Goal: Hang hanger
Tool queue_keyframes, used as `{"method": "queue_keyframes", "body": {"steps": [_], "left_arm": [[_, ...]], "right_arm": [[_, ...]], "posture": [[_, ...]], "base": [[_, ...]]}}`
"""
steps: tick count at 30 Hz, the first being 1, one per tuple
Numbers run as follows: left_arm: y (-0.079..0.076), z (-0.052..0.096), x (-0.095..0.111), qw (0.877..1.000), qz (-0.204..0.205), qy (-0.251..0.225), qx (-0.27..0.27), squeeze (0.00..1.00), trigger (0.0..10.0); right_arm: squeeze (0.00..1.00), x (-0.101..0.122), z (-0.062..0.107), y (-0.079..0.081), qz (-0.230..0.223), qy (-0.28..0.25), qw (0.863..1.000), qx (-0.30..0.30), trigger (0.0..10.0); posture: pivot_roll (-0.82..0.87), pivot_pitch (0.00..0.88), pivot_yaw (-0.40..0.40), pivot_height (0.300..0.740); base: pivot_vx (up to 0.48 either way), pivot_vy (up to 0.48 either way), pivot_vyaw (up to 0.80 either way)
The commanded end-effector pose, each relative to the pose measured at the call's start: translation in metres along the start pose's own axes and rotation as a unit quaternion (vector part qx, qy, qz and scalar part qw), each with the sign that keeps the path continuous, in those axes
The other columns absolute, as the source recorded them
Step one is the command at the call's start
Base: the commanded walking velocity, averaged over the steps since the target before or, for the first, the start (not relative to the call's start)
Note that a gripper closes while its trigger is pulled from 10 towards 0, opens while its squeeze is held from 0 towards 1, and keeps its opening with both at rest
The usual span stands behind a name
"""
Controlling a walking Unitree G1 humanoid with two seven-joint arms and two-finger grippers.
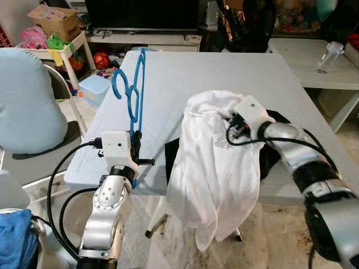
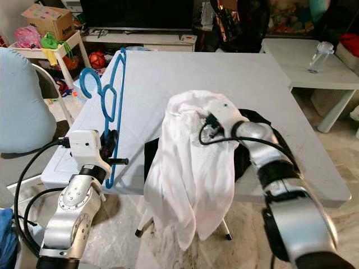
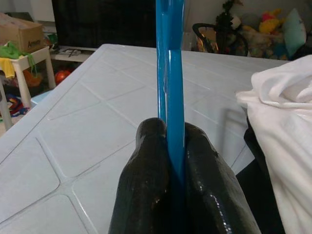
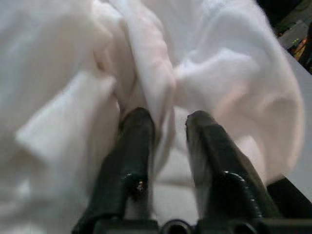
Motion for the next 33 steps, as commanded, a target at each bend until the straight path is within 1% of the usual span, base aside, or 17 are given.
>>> {"method": "queue_keyframes", "body": {"steps": [1,2,3,4,6,9,12,15,17,20,21,22,23,24,25,27,33], "left_arm": [[0.003,0.001,-0.003,1.000,-0.004,0.005,0.004,0.00,10.0],[0.003,0.001,-0.003,1.000,-0.004,0.005,0.004,0.00,10.0],[0.002,0.002,-0.003,1.000,-0.004,0.007,0.003,0.00,10.0],[0.002,0.002,-0.003,1.000,-0.004,0.007,0.003,0.00,10.0],[0.002,0.003,-0.004,1.000,-0.004,0.009,0.002,0.00,10.0],[0.003,0.003,-0.004,1.000,-0.005,0.010,0.001,0.00,10.0],[0.003,0.004,-0.005,1.000,-0.005,0.012,0.000,0.00,10.0],[0.003,0.004,-0.005,1.000,-0.006,0.013,-0.001,0.00,10.0],[0.003,0.004,-0.006,1.000,-0.006,0.014,-0.001,0.00,10.0],[0.002,0.004,-0.007,1.000,-0.006,0.016,-0.003,0.00,10.0],[0.001,0.004,-0.007,1.000,-0.005,0.016,-0.004,0.00,10.0],[0.001,0.004,-0.007,1.000,-0.005,0.016,-0.004,0.00,10.0],[0.001,0.004,-0.007,1.000,-0.005,0.016,-0.004,0.00,10.0],[0.001,0.004,-0.007,1.000,-0.005,0.016,-0.005,0.00,10.0],[0.001,0.004,-0.006,1.000,-0.005,0.015,-0.006,0.00,10.0],[0.001,0.004,-0.006,1.000,-0.006,0.016,-0.005,0.00,10.0],[0.002,0.004,-0.006,1.000,-0.007,0.015,-0.005,0.00,10.0]], "right_arm": [[1.00,0.012,0.008,-0.014,-0.010,-0.035,0.999,-0.016,10.0],[1.00,0.013,0.010,-0.015,-0.018,-0.043,0.999,-0.017,10.0],[1.00,0.018,0.019,-0.015,-0.033,-0.073,0.997,-0.008,10.0],[1.00,0.018,0.019,-0.015,-0.033,-0.073,0.997,-0.008,10.0],[1.00,0.022,0.039,-0.011,-0.065,-0.117,0.991,0.014,10.0],[1.00,0.022,0.048,-0.010,-0.085,-0.129,0.988,0.023,10.0],[1.00,0.021,0.074,0.010,-0.105,-0.151,0.978,0.102,10.0],[1.00,0.020,0.088,0.031,-0.121,-0.152,0.968,0.157,10.0],[1.00,0.020,0.091,0.044,-0.128,-0.152,0.964,0.178,10.0],[1.00,0.019,0.087,0.062,-0.124,-0.147,0.963,0.186,10.0],[1.00,0.018,0.085,0.077,-0.113,-0.138,0.964,0.197,10.0],[1.00,0.018,0.085,0.077,-0.113,-0.138,0.964,0.197,10.0],[1.00,0.017,0.083,0.086,-0.099,-0.126,0.968,0.196,10.0],[1.00,0.017,0.082,0.089,-0.091,-0.121,0.970,0.192,10.0],[1.00,0.012,0.075,0.092,-0.059,-0.095,0.980,0.165,10.0],[1.00,0.010,0.069,0.095,-0.046,-0.080,0.985,0.145,10.0],[1.00,0.013,0.060,0.105,-0.032,-0.062,0.992,0.108,10.0]], "posture": [[-0.01,0.024,-0.008,0.740],[-0.01,0.024,-0.008,0.740],[-0.01,0.026,-0.006,0.740],[-0.01,0.026,-0.006,0.740],[-0.01,0.030,-0.002,0.740],[-0.02,0.031,0.000,0.740],[-0.02,0.035,0.005,0.740],[-0.02,0.037,0.007,0.740],[-0.03,0.037,0.009,0.740],[-0.03,0.039,0.010,0.740],[-0.02,0.040,0.012,0.740],[-0.02,0.040,0.012,0.740],[-0.02,0.040,0.012,0.740],[-0.02,0.041,0.014,0.740],[-0.02,0.041,0.015,0.740],[-0.02,0.041,0.015,0.740],[-0.02,0.040,0.015,0.740]], "base": [[0.000,0.000,0.00],[0.000,0.000,0.00],[0.000,0.000,0.00],[0.000,0.000,0.00],[0.000,0.000,0.00],[0.000,0.000,0.00],[0.000,0.000,0.00],[0.000,0.000,0.00],[0.000,0.000,0.00],[0.000,0.000,0.00],[0.000,0.000,0.00],[0.000,0.000,0.00],[0.000,0.000,0.00],[0.000,0.000,0.00],[0.000,0.000,0.00],[0.000,0.000,0.00],[0.000,0.000,0.00]]}}
Point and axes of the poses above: a point about 5 cm out from each wrist's last joint towards the gripper, its own z axis pointing back from the gripper into the wrist, its own x axis along the axis of the wrist's last joint, y = z × x, the point moved 3 cm from there along -z, pointing out of the wrist towards the gripper, and after that the axes turned 15 degrees about z, right-handed, at the moved point
